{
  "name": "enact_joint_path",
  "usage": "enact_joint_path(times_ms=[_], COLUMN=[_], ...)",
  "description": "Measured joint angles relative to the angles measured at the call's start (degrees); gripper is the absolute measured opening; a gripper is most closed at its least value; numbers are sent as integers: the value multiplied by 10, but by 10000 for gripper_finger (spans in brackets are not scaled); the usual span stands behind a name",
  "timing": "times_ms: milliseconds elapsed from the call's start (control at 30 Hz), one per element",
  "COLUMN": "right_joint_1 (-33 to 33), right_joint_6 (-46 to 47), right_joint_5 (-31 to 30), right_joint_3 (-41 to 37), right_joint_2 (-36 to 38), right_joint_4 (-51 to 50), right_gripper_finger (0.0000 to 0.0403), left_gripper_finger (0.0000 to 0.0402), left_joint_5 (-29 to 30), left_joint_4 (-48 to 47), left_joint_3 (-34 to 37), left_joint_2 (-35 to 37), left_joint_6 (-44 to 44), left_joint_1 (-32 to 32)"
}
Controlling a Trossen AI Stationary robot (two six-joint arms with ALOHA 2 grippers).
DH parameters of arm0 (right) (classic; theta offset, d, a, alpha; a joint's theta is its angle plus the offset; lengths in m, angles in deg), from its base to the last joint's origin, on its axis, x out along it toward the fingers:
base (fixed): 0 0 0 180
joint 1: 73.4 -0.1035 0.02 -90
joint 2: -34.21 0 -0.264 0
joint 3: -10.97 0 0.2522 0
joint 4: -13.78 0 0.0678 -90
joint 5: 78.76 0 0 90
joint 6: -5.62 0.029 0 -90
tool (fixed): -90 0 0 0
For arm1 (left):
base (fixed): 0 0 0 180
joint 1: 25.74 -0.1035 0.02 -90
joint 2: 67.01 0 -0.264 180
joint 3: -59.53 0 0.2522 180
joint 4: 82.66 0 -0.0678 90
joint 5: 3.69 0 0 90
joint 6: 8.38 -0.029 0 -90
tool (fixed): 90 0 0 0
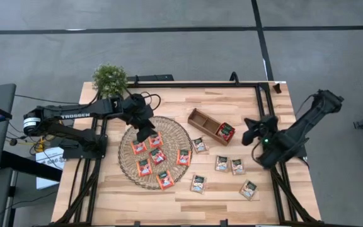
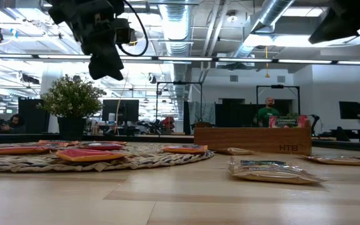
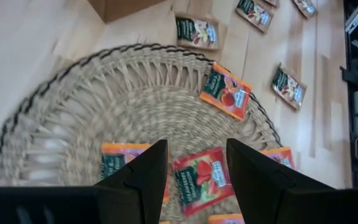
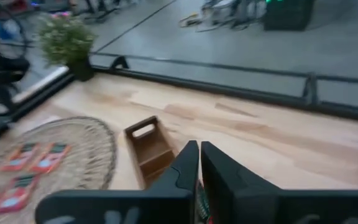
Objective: Pick & Place Tea
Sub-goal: Put the red tea bag into the right section of the wooden organizer
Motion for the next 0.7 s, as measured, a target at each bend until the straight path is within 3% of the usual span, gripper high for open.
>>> enact_joint_path(times_ms=[300,533,700], right_joint_1=[-90,-147,-202], right_joint_6=[-16,-49,11], right_joint_5=[-7,-86,-114], right_joint_3=[-20,-30,-85], right_joint_2=[86,109,149], right_joint_4=[2,2,2], right_gripper_finger=[7,1,1], left_gripper_finger=[156,156,156], left_joint_5=[58,122,146], left_joint_4=[-42,-66,-58], left_joint_3=[0,0,0], left_joint_2=[-2,-2,-30], left_joint_6=[167,245,265], left_joint_1=[51,103,136])
